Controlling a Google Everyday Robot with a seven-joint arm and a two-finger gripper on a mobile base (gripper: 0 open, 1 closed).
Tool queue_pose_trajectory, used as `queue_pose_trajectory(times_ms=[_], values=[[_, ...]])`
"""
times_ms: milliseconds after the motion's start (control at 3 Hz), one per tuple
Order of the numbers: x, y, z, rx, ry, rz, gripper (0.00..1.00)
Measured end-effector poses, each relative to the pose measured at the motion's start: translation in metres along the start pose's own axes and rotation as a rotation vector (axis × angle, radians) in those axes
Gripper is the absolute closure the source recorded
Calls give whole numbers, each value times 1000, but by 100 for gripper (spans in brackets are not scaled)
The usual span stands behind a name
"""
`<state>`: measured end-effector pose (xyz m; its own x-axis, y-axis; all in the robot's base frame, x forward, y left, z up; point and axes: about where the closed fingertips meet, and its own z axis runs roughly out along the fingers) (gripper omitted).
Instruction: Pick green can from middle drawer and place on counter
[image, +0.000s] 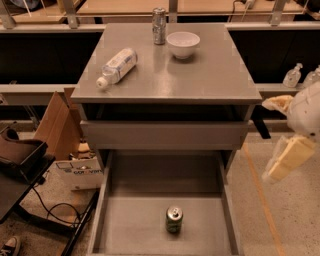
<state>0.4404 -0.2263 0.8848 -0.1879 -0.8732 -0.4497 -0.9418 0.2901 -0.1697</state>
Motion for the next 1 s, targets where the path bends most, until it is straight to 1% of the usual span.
queue_pose_trajectory(times_ms=[333,667,1000], values=[[27,12,67,28,-290,48,0],[33,21,94,76,-447,43,0],[34,23,96,95,-474,-1,0]])
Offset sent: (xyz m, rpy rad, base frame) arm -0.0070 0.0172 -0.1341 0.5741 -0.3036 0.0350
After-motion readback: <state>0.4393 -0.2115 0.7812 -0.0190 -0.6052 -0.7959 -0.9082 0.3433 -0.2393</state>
